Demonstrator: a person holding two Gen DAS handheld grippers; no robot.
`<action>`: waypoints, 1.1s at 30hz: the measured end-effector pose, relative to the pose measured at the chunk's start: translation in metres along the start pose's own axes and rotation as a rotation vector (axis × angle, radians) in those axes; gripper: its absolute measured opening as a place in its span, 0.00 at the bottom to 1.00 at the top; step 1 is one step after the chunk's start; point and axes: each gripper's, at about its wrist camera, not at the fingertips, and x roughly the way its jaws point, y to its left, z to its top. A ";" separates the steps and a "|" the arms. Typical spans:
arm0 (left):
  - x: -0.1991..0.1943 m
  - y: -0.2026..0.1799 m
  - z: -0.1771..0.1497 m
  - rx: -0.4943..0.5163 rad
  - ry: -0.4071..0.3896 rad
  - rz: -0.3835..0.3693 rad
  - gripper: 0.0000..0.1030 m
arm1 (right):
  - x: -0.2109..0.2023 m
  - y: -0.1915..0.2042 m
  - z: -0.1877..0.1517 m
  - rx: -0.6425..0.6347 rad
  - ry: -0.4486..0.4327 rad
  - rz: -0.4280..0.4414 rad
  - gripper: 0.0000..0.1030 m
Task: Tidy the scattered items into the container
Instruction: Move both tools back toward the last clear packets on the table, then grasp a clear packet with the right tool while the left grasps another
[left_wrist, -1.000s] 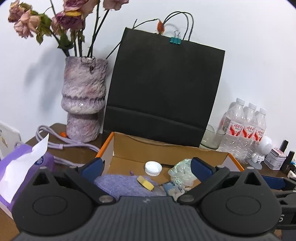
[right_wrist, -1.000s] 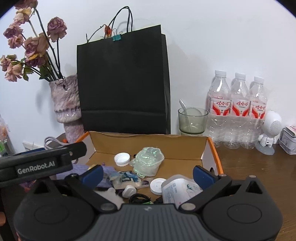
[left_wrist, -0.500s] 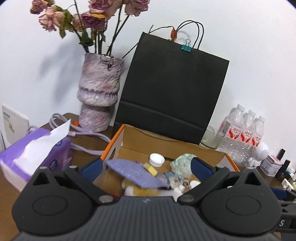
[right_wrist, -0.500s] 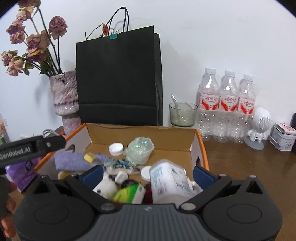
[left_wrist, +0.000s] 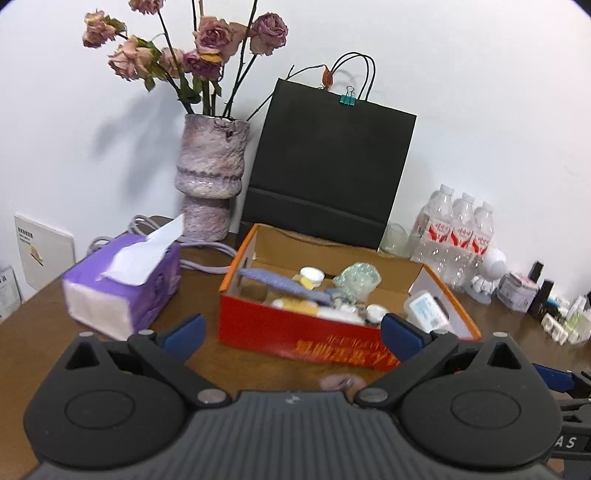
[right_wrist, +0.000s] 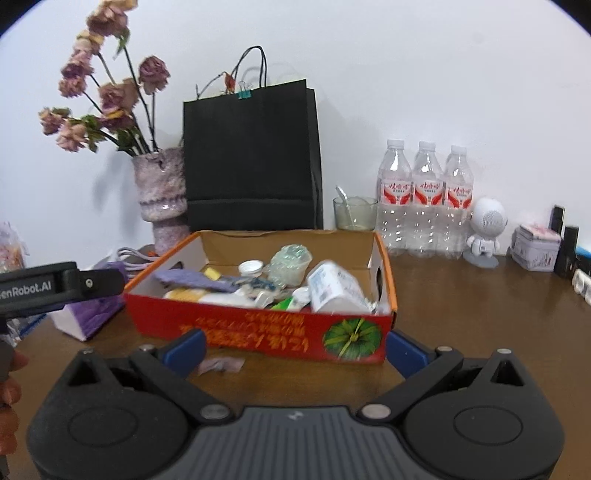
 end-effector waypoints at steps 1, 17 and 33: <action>-0.004 0.003 -0.003 0.004 0.002 0.003 1.00 | -0.004 0.002 -0.005 0.002 0.006 0.016 1.00; -0.008 0.038 -0.051 0.061 0.129 0.018 1.00 | 0.016 0.028 -0.066 -0.089 0.174 0.043 0.94; 0.063 0.015 -0.049 0.127 0.204 -0.030 1.00 | 0.081 0.043 -0.043 -0.186 0.216 0.129 0.21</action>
